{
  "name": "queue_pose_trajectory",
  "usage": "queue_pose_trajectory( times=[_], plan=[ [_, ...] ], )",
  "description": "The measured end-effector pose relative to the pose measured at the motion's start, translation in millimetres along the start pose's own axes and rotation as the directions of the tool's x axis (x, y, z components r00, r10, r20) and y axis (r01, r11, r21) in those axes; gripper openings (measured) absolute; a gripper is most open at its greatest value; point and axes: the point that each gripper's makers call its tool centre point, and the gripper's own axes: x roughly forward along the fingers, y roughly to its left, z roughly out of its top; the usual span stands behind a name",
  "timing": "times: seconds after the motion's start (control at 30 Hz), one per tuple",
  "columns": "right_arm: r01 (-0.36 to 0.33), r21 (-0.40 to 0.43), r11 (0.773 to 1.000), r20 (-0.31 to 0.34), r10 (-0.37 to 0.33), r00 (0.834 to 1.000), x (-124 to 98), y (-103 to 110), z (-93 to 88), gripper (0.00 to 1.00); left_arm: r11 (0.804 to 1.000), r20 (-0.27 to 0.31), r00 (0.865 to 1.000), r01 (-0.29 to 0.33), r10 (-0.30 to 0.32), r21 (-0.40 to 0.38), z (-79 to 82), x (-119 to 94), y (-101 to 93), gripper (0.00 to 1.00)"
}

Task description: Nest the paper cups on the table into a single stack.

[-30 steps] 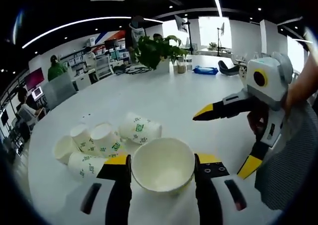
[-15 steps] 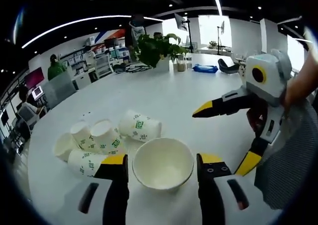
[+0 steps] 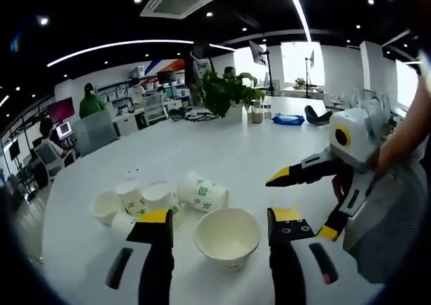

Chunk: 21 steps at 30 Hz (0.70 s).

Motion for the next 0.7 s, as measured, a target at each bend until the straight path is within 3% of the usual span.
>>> queue_pose_trajectory(
  times=[0.4,0.7],
  plan=[
    [-0.003,0.015,1.0,0.026,0.002,1.0,-8,2,11.1,0.93,0.995,0.064,0.996,-0.057,0.062,-0.079,7.3,-40,-3.9,0.61],
    [0.016,0.037,0.999,0.037,-0.018,0.999,-17,-9,13.7,0.93,0.992,0.046,0.996,-0.071,0.076,-0.104,-15.8,-55,-5.8,0.69]
  ],
)
